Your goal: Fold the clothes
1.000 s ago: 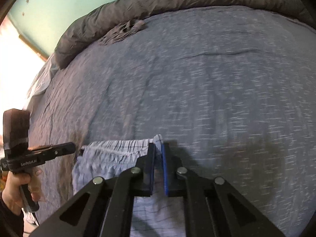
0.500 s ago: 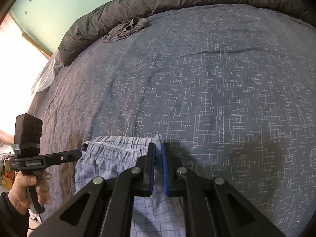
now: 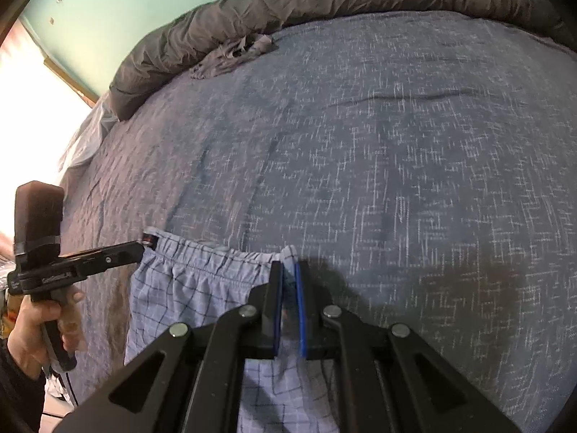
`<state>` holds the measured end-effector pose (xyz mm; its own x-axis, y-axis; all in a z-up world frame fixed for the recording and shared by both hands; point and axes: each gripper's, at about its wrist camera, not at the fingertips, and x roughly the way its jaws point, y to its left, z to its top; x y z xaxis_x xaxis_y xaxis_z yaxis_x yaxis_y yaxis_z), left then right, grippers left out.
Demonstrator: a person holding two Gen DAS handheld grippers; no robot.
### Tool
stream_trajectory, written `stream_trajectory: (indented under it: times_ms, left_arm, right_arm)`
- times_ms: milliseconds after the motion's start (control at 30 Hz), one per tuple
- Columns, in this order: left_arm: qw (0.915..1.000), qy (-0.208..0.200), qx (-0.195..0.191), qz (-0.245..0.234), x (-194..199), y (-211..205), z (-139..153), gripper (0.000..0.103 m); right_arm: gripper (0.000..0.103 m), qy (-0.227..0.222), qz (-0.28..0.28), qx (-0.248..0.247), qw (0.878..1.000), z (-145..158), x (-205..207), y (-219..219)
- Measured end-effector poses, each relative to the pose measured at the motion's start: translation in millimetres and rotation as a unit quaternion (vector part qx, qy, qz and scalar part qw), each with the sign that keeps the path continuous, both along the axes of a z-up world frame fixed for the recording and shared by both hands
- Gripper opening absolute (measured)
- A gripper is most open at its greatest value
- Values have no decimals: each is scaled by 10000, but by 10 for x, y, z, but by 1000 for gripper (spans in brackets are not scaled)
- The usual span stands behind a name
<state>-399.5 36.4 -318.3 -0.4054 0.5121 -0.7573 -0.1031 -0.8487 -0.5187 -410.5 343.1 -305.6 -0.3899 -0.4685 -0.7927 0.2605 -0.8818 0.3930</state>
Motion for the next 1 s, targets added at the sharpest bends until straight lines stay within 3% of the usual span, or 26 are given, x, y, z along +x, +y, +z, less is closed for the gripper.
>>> stream_trajectory:
  times_ms: [167,267,333,400,433,500,567,767,867,933,1000]
  left_arm:
    - [9971,-269,533,468,-48,-248,-107,11]
    - [9955,-405,713,477,-25,-276,-152,12]
    - [9946,-497,805,422,-4,-249,-182,20]
    - [9931,-579,926,420,9,-212,-216,35]
    - [9927,-580,974,410,43,-195,-217,37]
    - [9930,-631,931,362,42,-132,-248,38]
    - [9928,-641,938,392,16,-104,-271,38]
    - [9924,-676,954,376,-46,-50,-331,38]
    - [9927,-651,961,335,-70,-35,-341,38]
    - [9942,-557,880,262,-97,24,-310,37]
    - [9956,-442,810,151,-94,66,-262,21]
  right_arm:
    - [6,101,42,81,9999,-28,-50,-19]
    - [7,89,61,88,9999,-44,-66,-22]
    - [9,40,27,43,10000,-62,-93,0]
    - [11,-46,-35,-38,10000,-79,-114,47]
    - [14,-50,-42,-29,10000,-81,-120,56]
    - [42,-95,-34,-59,9999,-96,-131,69]
    - [49,-146,-6,-67,9999,-114,-138,69]
    - [47,-188,262,-117,9994,-179,-139,-34]
    - [27,-184,471,-125,9986,-207,-122,-122]
    - [20,-149,578,-150,9981,-209,-105,-166]
    - [15,35,602,-282,9978,-121,-59,-151]
